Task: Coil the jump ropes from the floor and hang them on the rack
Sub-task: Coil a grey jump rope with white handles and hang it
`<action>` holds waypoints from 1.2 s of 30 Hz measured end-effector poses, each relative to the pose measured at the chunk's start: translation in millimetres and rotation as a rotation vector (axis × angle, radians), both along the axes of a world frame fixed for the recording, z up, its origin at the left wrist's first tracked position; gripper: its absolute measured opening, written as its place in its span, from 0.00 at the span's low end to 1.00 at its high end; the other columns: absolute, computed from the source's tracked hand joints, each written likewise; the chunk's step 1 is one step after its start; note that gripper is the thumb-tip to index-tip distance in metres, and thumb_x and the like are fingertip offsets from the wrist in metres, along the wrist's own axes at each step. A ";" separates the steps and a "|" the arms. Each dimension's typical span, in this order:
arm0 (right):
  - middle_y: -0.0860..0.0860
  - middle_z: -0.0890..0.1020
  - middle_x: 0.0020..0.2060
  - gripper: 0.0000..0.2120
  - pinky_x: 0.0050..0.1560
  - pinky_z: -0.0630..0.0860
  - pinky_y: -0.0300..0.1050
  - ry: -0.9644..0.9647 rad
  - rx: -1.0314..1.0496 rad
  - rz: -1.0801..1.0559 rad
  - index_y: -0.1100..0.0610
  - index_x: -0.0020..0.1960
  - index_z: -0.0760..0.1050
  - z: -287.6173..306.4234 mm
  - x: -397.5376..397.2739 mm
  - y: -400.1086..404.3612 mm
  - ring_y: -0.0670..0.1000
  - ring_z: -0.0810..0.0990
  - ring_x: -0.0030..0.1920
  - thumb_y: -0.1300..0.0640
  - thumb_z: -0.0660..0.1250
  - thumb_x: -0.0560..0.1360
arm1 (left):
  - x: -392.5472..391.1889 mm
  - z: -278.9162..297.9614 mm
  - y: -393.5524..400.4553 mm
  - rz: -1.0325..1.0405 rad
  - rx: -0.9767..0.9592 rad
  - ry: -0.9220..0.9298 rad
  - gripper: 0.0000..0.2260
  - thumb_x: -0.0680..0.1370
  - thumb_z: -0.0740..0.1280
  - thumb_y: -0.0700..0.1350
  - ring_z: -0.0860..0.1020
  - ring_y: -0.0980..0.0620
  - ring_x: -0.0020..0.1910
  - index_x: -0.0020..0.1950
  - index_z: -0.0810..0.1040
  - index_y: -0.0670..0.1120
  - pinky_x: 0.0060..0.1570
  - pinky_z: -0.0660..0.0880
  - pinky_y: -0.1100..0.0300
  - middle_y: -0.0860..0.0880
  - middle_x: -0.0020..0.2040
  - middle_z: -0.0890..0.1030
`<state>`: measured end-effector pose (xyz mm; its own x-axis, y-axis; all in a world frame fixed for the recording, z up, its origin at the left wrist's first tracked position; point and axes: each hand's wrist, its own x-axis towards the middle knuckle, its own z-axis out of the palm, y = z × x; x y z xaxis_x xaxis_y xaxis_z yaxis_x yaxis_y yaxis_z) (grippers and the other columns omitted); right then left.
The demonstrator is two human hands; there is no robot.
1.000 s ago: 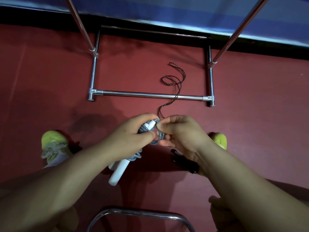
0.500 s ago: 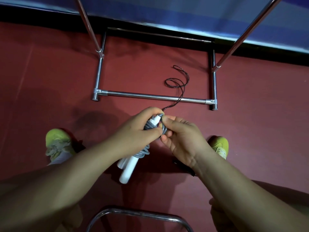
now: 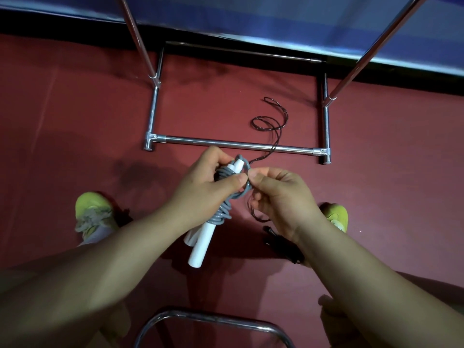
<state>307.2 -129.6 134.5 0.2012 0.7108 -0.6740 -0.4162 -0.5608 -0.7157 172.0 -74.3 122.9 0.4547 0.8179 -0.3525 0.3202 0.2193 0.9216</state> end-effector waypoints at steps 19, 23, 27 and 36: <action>0.43 0.75 0.23 0.12 0.28 0.73 0.35 -0.320 0.148 0.117 0.54 0.38 0.79 11.5 13.7 5.6 0.40 0.71 0.24 0.65 0.65 0.76 | 4.5 12.9 -2.0 0.230 -0.361 -0.339 0.10 0.70 0.67 0.41 0.79 0.42 0.43 0.51 0.77 0.47 0.26 0.77 0.58 0.43 0.45 0.77; 0.42 0.71 0.19 0.12 0.28 0.72 0.36 -0.376 0.176 0.188 0.56 0.36 0.77 13.7 13.9 4.6 0.40 0.67 0.22 0.61 0.65 0.78 | 4.6 12.8 -3.5 0.222 -0.353 -0.334 0.10 0.74 0.65 0.38 0.78 0.40 0.43 0.52 0.78 0.48 0.26 0.77 0.57 0.46 0.42 0.80; 0.42 0.73 0.21 0.12 0.27 0.70 0.33 -0.388 0.150 0.216 0.56 0.37 0.78 13.5 15.2 5.2 0.39 0.69 0.23 0.61 0.65 0.78 | 4.3 14.2 -5.4 0.190 -0.362 -0.312 0.13 0.69 0.67 0.41 0.77 0.39 0.44 0.53 0.79 0.50 0.27 0.78 0.57 0.45 0.44 0.80; 0.51 0.77 0.29 0.09 0.28 0.74 0.34 -0.450 0.131 0.259 0.57 0.38 0.78 13.6 16.8 4.6 0.42 0.74 0.28 0.64 0.67 0.76 | 4.1 14.3 -8.6 0.130 -0.345 -0.307 0.13 0.75 0.63 0.34 0.78 0.45 0.43 0.54 0.78 0.49 0.27 0.78 0.58 0.47 0.45 0.78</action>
